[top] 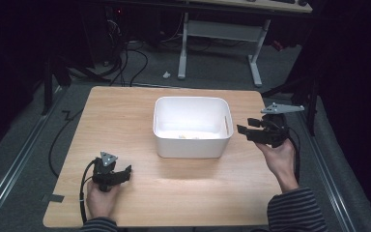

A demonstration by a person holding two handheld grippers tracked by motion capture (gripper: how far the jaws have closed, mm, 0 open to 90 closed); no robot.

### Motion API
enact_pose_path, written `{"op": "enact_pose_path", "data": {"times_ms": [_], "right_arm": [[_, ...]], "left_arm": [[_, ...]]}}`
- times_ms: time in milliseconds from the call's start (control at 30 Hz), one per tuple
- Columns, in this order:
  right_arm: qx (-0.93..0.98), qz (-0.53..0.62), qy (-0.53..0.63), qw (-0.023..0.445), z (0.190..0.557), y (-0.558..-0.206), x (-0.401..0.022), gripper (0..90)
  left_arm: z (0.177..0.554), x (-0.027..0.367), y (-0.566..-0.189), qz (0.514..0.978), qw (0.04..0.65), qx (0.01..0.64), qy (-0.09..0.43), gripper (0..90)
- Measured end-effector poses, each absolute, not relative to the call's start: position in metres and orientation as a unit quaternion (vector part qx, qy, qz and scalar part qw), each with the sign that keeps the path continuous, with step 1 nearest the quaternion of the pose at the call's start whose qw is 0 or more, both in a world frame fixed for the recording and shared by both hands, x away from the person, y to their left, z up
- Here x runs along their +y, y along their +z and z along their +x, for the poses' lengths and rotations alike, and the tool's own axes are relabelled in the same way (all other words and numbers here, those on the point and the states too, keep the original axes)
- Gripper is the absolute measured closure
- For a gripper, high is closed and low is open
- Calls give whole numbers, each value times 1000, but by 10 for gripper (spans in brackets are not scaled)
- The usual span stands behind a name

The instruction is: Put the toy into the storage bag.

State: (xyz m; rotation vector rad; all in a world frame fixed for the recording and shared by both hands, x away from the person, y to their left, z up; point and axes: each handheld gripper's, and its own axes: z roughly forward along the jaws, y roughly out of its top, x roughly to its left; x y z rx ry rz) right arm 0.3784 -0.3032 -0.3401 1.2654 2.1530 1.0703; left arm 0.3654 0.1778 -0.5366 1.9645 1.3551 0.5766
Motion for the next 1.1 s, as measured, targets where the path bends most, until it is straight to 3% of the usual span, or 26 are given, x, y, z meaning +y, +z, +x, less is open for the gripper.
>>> {"op": "enact_pose_path", "data": {"times_ms": [400, 1100], "right_arm": [[758, 452, 410, 232, 348, -329, -323, 471], [740, 464, 424, 242, 305, -342, -348, 470]], "left_arm": [[365, 178, -537, 754, 336, 520, 221, 229], [365, 178, -537, 754, 336, 520, 221, 229]]}}
